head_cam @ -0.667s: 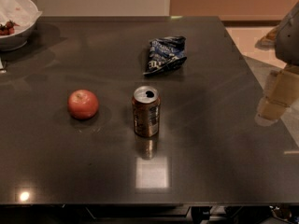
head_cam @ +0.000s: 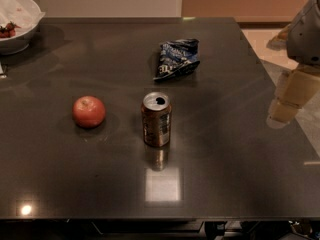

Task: Move blue chip bag near orange can

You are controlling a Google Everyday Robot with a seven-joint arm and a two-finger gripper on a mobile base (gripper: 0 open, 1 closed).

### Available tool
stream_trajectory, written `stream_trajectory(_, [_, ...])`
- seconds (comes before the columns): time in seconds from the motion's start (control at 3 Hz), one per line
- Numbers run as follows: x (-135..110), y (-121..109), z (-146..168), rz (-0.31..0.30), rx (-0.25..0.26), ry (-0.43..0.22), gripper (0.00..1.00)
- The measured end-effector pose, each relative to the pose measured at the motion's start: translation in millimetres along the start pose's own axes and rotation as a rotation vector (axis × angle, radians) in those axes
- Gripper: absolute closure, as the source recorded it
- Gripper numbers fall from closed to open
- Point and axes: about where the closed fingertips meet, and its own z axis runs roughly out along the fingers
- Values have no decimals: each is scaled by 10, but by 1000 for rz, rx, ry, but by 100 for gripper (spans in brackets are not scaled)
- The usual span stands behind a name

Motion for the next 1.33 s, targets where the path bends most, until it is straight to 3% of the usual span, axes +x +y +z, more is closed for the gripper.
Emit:
stream_trajectory(0.67, [-124, -191, 198, -11, -8, -30, 0])
stream_trajectory(1.0, [-459, -851, 876, 7, 43, -134, 0])
stream_trajectory(1.33, [-665, -1146, 1158, -2, 56, -170, 0])
